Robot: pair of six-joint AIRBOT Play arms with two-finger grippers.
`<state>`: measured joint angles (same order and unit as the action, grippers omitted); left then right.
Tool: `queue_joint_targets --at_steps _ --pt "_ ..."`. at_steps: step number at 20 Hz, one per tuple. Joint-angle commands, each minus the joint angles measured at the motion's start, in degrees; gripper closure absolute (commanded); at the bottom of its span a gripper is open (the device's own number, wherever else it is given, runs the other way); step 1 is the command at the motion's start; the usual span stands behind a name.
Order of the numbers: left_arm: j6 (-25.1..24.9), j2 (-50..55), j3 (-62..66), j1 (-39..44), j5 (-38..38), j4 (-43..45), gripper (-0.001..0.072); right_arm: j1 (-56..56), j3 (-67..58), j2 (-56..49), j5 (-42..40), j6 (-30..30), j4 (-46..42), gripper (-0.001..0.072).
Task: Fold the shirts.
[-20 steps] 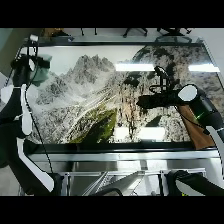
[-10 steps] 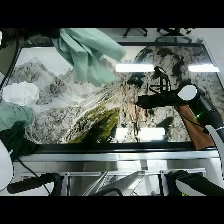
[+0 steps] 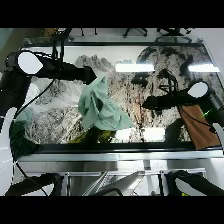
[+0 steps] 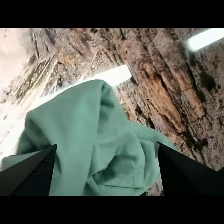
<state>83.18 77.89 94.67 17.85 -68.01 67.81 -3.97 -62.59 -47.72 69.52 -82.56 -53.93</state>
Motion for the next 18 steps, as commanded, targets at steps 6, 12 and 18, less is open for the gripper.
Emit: queue_joint_targets --at_steps 6,12,18 --pt "1.9 -8.1 -12.1 -11.7 -16.7 -0.5 0.0025 1.7 4.7 -0.3 3.0 2.5 0.2 0.0122" --pt "1.8 -19.7 -52.9 -6.3 7.8 -3.6 0.0025 -9.8 13.1 -7.5 -10.5 11.0 7.7 0.0280" --pt "1.9 -16.0 -62.2 -6.3 19.3 -6.6 0.0025 -17.2 13.0 -20.7 -20.1 24.5 23.7 0.0281"
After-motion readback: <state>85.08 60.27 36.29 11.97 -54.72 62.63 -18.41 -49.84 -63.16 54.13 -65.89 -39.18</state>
